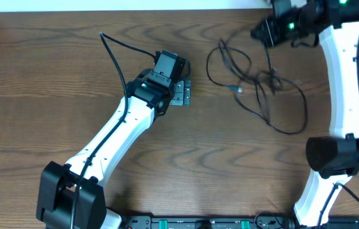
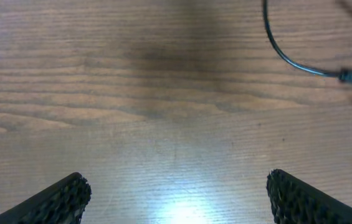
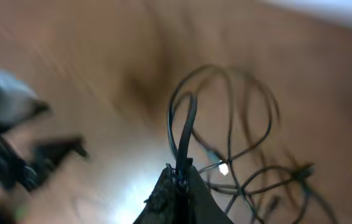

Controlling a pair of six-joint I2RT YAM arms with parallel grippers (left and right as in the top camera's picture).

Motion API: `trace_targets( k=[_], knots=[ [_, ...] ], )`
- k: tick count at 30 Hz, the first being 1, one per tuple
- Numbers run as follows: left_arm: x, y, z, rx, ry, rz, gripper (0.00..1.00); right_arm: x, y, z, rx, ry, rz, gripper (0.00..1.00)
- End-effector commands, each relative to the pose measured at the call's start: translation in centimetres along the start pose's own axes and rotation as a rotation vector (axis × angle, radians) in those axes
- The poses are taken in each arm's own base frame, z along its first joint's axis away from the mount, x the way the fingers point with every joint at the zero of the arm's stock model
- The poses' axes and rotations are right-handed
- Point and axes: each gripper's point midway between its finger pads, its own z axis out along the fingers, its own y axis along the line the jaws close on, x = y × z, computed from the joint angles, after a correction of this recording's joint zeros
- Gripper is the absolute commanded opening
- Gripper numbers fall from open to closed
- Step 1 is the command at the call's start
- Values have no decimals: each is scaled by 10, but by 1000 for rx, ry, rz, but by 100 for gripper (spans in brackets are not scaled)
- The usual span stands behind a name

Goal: Untangle cables
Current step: 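Pull the black cable up-right with the right gripper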

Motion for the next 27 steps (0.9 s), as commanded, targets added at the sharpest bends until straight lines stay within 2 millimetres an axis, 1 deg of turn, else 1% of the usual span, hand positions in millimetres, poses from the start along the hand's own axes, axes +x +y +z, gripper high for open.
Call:
trace_targets(
  k=[1,4,5,6,7,9,10,11,12,13,14,15,17,23,27],
  knots=[
    [3,4,5,-17,12,-6,91,-49,43,-35,-33,-178,-47,1],
    [3,4,5,-17,12,-5,91,-75,74,-52,-58,-283,-99,1],
    [3,4,5,-17,12,-5,91,-79,80,-53,-58,-297,-114,1],
    [3,4,5,-17,12,-5,91,-80,80,-52,-30,-299,-120,1],
    [3,4,5,-17,12,-5,91,-80,76,-51,1,-293,-117,1],
    [3,4,5,-17,12,-5,91,-67,55,-46,132,-233,-81,1],
    [3,4,5,-17,12,-5,91,-58,41,-44,207,-195,-60,1],
    [3,4,5,-17,12,-5,91,-45,23,-45,307,-137,-34,1],
    [3,4,5,-17,12,-5,91,-38,14,-46,359,-108,-24,1],
    [3,4,5,-17,12,-5,91,-26,0,-48,437,-59,-8,1],
    [3,4,5,-17,12,-5,91,-21,-4,-50,463,-36,-3,1],
    [3,4,5,-17,12,-5,91,-15,-6,-50,473,-15,3,1],
    [3,4,5,-17,12,-5,91,-12,-3,-48,447,-3,5,1],
    [3,4,5,-17,12,-5,91,-12,6,-44,392,-3,5,1],
    [3,4,5,-17,12,-5,91,-12,6,-44,390,-3,5,1]
  ],
)
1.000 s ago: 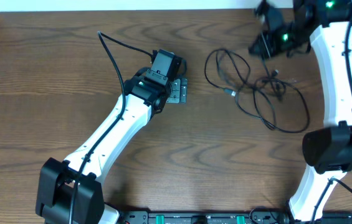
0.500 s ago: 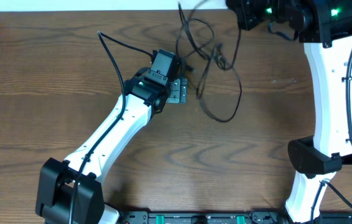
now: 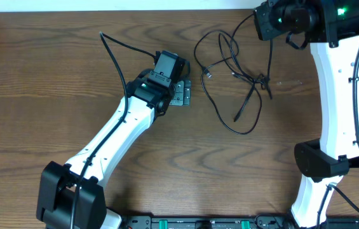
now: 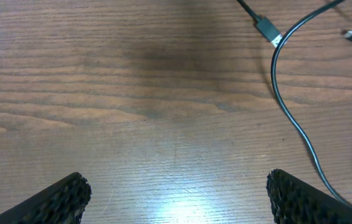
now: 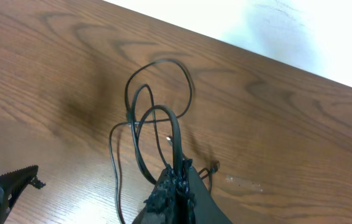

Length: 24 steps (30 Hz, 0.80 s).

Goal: Untangle cables
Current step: 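Pull the black cable up-right with the right gripper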

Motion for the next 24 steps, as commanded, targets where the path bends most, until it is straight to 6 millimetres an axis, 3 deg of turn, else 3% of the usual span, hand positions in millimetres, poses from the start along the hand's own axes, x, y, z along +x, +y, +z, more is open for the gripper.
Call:
trace_targets(
  k=[1,20,24],
  knots=[
    [3,3,5,-16,11,-5,91,-1,0,-4,1,-8,15,1],
    [3,3,5,-15,11,-5,97,0,4,-4,-30,-4,16,1],
    [-3,-8,5,41,-7,-34,98,-1,11,-4,-71,-12,16,1]
  ],
)
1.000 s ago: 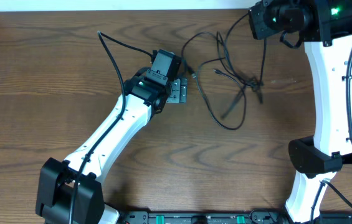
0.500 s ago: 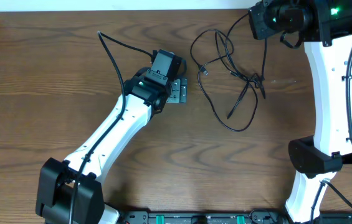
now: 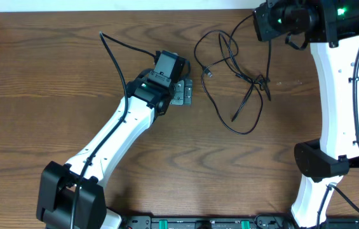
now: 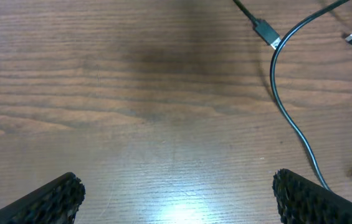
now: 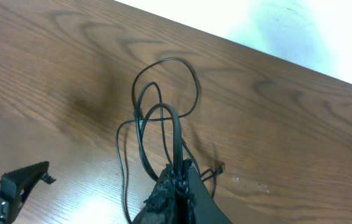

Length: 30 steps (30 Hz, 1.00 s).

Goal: Untangle cables

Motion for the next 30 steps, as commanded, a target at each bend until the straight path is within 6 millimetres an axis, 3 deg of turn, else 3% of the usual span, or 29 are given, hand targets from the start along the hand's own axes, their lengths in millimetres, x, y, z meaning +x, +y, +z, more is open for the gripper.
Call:
trace_targets(
  k=[1,2,6,11,13,16,20,25,30],
  knots=[
    [0,-9,5,48,8,-61,98,-2,8,-4,-52,-15,16,1],
    [-1,-12,5,65,7,-136,94,-2,9,-4,-57,-16,16,1],
    [-5,-18,4,96,13,-479,94,-2,9,-4,-57,-17,16,1],
    [-13,-54,-3,294,90,-748,95,-2,9,-4,-58,-15,16,1],
    [-18,-66,-8,360,139,-922,95,-2,16,-5,-97,-16,15,1],
    [-26,-77,-13,425,174,-1064,95,-4,45,-10,-270,-43,-81,1],
    [-27,-77,-14,436,243,-1251,95,-3,71,-20,-428,-74,-186,1],
    [-36,-68,-14,448,259,-1372,95,0,75,-21,-445,-64,-195,1],
    [-51,-39,-9,448,235,-1498,95,4,75,-21,-450,-55,-216,1]
  ],
)
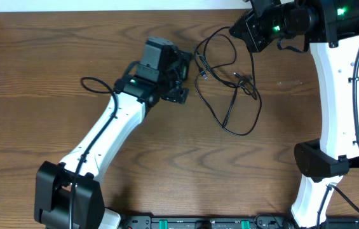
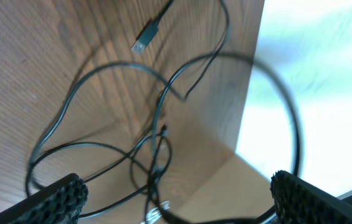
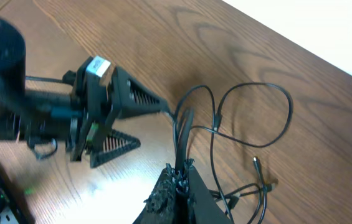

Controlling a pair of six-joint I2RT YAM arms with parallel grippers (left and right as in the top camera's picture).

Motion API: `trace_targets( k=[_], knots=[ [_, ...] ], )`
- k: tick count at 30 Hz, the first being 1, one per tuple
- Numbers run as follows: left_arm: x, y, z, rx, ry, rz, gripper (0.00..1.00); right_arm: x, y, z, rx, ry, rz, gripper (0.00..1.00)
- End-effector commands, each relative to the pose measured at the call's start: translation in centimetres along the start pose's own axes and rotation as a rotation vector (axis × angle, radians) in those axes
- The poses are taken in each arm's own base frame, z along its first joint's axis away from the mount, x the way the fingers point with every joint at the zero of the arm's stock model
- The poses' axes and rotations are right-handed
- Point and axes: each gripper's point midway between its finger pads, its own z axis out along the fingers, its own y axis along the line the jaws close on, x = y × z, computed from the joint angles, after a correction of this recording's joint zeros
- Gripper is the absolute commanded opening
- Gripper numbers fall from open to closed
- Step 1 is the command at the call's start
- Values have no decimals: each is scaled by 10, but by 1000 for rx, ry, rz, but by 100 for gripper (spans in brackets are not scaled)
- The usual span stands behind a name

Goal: Untangle cables

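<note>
A thin black cable tangle (image 1: 241,79) lies in loose loops on the wooden table (image 1: 39,140), right of centre at the back. My right gripper (image 1: 246,32) hangs above it, shut on one raised strand (image 3: 182,130); the pinch shows at the fingertips (image 3: 180,169). My left gripper (image 1: 184,76) stands wide open just left of the loops, facing them. In the left wrist view nothing lies between its fingers (image 2: 57,196), with crossing strands and a USB plug (image 2: 142,42) beyond. The right wrist view shows the left gripper (image 3: 119,118) too.
The left arm's own black lead (image 1: 93,81) loops on the table behind its wrist. The table's far edge meets a white surface (image 1: 103,5) close behind the cables. White wires hang at the right edge beside the right arm's column (image 1: 344,95).
My left gripper has moved up and right and turned toward the tangle, still open. The right gripper has shifted left with its strand, and the loops now lie a little further left.
My right gripper, shut on a strand, was at the far right with the tangle spread beneath it. Then it held the strand further left, the loops drawn toward the middle. The open left gripper stayed put until now, when it stands beside the loops.
</note>
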Motion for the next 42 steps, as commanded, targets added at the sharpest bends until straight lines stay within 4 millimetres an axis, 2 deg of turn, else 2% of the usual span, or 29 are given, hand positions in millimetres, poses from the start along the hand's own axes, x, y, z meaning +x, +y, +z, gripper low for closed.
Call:
trace_targets(
  k=[1,3,8,14,22,26,27,30,32,38,42],
  knots=[
    [-20,-6,0,21,-15,-94,95,-2,8,-4,-40,-16,-49,1],
    [-27,-16,-3,60,-14,-98,95,-2,12,-4,-58,-21,-62,1],
    [-24,-35,-7,132,27,-78,95,-5,24,-5,-127,-45,-106,1],
    [-14,-32,-4,123,43,-53,95,-10,51,-11,-282,-103,-214,1],
    [6,-28,0,107,78,-27,95,-13,62,-15,-341,-132,-228,1],
    [7,-26,1,104,78,10,94,-13,62,-15,-346,-136,-229,1],
    [7,-26,1,102,76,22,88,-13,62,-16,-346,-137,-229,1],
    [7,-22,1,88,73,37,53,-13,62,-16,-346,-136,-228,1],
    [6,-18,2,73,70,31,36,-13,62,-16,-346,-136,-227,1],
    [4,-13,2,51,62,38,8,-13,62,-16,-345,-136,-226,1],
    [-1,-13,2,54,33,99,8,-13,59,-16,-340,-137,-222,1]
  ],
)
